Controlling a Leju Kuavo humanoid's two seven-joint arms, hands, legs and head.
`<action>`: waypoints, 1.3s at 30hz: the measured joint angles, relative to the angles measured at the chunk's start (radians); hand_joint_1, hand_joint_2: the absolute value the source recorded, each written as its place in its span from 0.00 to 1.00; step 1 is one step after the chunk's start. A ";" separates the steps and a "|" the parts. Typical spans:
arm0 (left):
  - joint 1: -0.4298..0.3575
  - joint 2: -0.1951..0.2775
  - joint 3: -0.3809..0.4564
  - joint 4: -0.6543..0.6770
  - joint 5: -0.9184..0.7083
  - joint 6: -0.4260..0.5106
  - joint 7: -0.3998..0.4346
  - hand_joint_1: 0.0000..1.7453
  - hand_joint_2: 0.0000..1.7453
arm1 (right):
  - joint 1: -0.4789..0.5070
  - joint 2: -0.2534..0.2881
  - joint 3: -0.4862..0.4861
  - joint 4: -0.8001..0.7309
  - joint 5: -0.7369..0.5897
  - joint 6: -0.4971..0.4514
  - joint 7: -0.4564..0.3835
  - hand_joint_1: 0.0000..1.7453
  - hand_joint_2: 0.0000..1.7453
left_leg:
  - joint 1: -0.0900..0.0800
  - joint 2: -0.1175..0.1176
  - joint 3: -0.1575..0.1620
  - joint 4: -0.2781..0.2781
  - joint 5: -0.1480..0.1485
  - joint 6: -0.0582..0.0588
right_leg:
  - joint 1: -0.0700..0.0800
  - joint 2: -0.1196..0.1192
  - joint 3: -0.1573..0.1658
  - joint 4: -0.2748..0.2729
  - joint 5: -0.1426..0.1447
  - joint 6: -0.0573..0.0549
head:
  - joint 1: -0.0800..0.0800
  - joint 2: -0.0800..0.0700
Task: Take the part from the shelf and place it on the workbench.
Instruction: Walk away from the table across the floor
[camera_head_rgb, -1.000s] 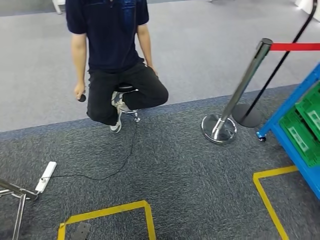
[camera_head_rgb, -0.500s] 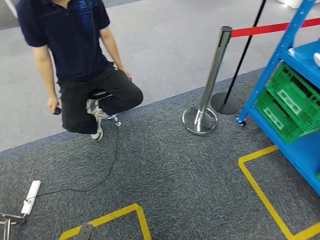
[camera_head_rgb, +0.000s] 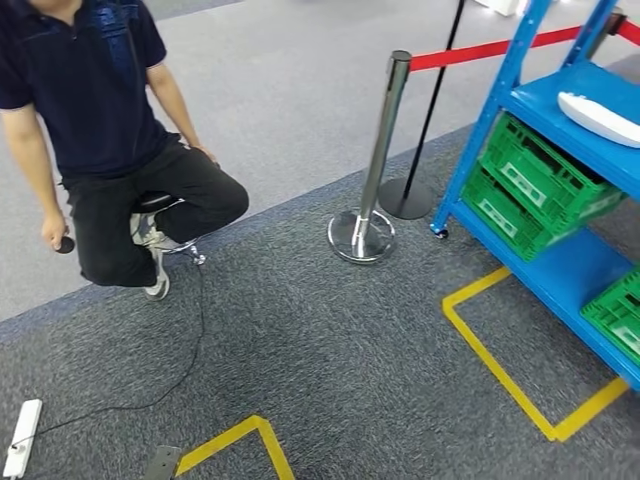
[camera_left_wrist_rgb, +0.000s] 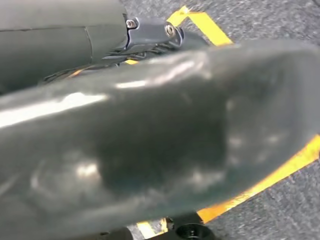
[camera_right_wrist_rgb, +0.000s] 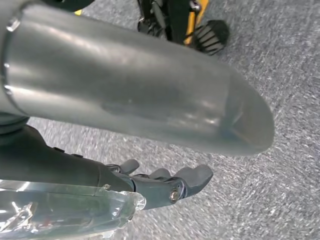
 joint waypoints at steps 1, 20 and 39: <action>0.001 0.000 0.000 0.000 0.000 0.001 0.001 0.00 0.00 | 0.000 0.000 0.000 0.000 0.000 0.001 -0.001 0.00 0.00 | -0.002 0.012 0.000 0.000 -0.001 0.001 | 0.000 -0.004 -0.018 0.043 -0.014 0.001 | 0.000 0.000; 0.001 0.000 0.000 0.000 -0.004 -0.001 0.004 0.00 0.00 | 0.000 0.002 0.000 0.000 0.006 0.004 -0.001 0.00 0.00 | 0.003 -0.027 -0.069 0.161 -0.046 -0.047 | 0.003 0.058 0.126 -0.225 0.112 -0.046 | -0.011 0.000; 0.000 0.003 0.001 0.000 -0.010 0.000 0.007 0.00 0.00 | -0.003 0.006 0.000 0.001 0.013 0.015 -0.011 0.00 0.00 | -0.010 0.075 0.013 0.001 -0.009 -0.025 | 0.009 -0.075 0.133 -0.219 0.094 -0.016 | -0.004 0.000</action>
